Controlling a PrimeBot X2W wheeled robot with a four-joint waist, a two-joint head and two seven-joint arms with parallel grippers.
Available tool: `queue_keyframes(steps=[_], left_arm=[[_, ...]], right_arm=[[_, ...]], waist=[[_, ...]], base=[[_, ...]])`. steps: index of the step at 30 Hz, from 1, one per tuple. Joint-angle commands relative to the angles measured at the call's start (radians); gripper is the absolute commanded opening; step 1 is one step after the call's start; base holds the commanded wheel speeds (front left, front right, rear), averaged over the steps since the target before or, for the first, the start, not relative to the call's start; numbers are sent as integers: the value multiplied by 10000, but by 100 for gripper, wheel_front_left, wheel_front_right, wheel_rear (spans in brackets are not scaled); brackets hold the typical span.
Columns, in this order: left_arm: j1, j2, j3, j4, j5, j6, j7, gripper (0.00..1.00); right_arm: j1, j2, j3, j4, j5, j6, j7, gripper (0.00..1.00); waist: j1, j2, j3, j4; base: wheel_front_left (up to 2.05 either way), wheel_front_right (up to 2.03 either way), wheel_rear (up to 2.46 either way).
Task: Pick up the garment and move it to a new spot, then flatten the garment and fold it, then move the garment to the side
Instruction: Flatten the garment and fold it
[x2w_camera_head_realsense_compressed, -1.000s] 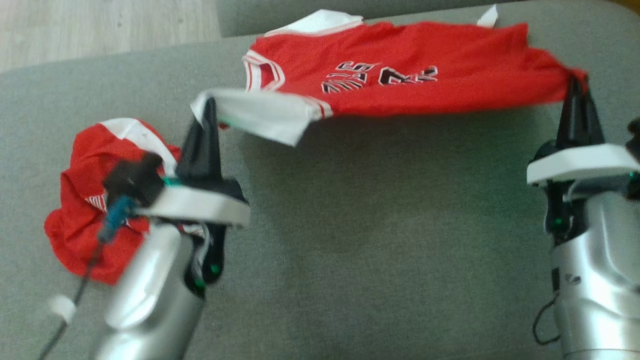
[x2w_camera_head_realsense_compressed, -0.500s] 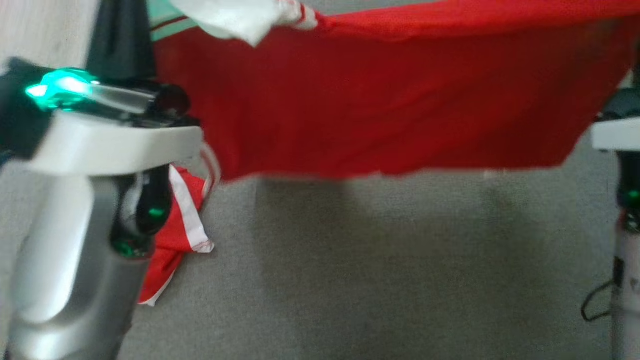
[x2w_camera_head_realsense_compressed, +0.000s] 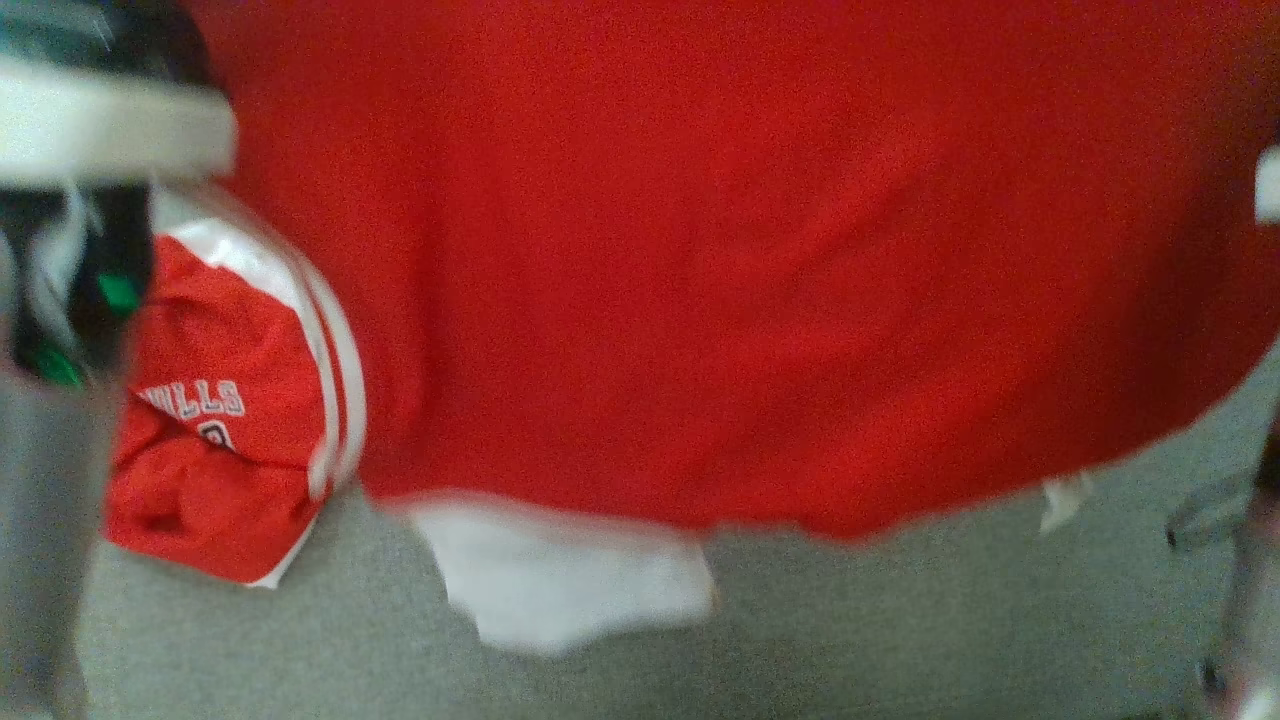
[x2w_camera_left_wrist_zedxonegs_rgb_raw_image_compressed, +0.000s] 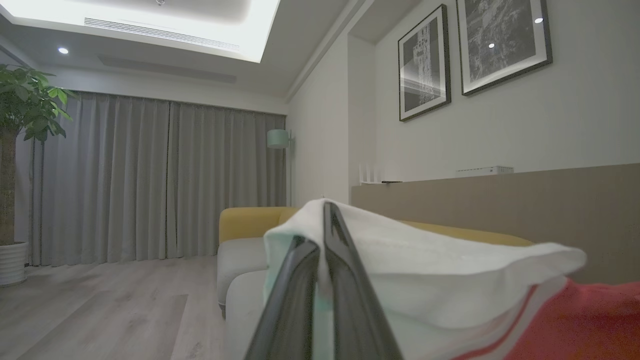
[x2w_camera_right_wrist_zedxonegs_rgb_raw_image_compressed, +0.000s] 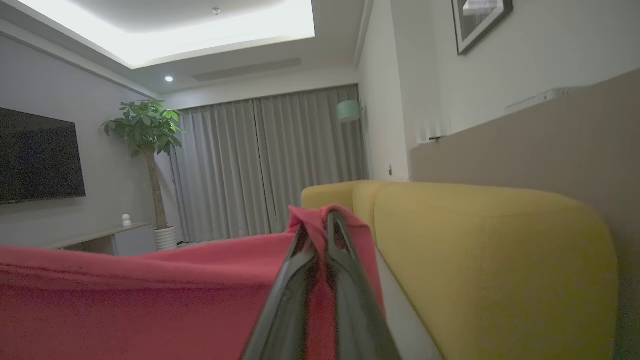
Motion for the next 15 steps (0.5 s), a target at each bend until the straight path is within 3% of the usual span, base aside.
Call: queue_keyframes(steps=[1, 4, 6, 10, 13, 15], left_arm=[[-891, 521, 429, -61, 94, -86, 35, 0], [-2513, 538, 269, 1554, 144, -601, 10, 0], [-3694, 350, 307, 2848, 157, -719, -185, 0], [-5805, 7, 165, 5112, 668, -935, -1224, 0], [-7056, -324, 222, 6481, 839, -938, -2122, 0], [-7583, -407, 16, 7230, 1047, -1181, -2586, 0]], right_arm=[[-762, 100, 218, -112, 125, -7, 88, 0], [-2419, 103, 446, 1288, 126, -7, -8, 0], [-3642, -43, 689, 2409, -64, -7, -371, 0], [-5981, 180, 292, 4934, -78, -7, -1599, 0], [-7278, 73, 185, 6364, -457, -7, -2648, 0], [-7795, -78, 148, 7176, -705, -7, -3288, 0]], waist=[[-1, 0, 941, -18], [-1, 0, 1694, 21], [-1, 0, 2097, 68], [-1, 0, 2486, 133], [-1, 0, 2600, 234], [-1, 0, 2637, 296]], base=[[0, 0, 0], [0, 0, 0], [0, 0, 0], [0, 0, 0], [0, 0, 0], [0, 0, 0]])
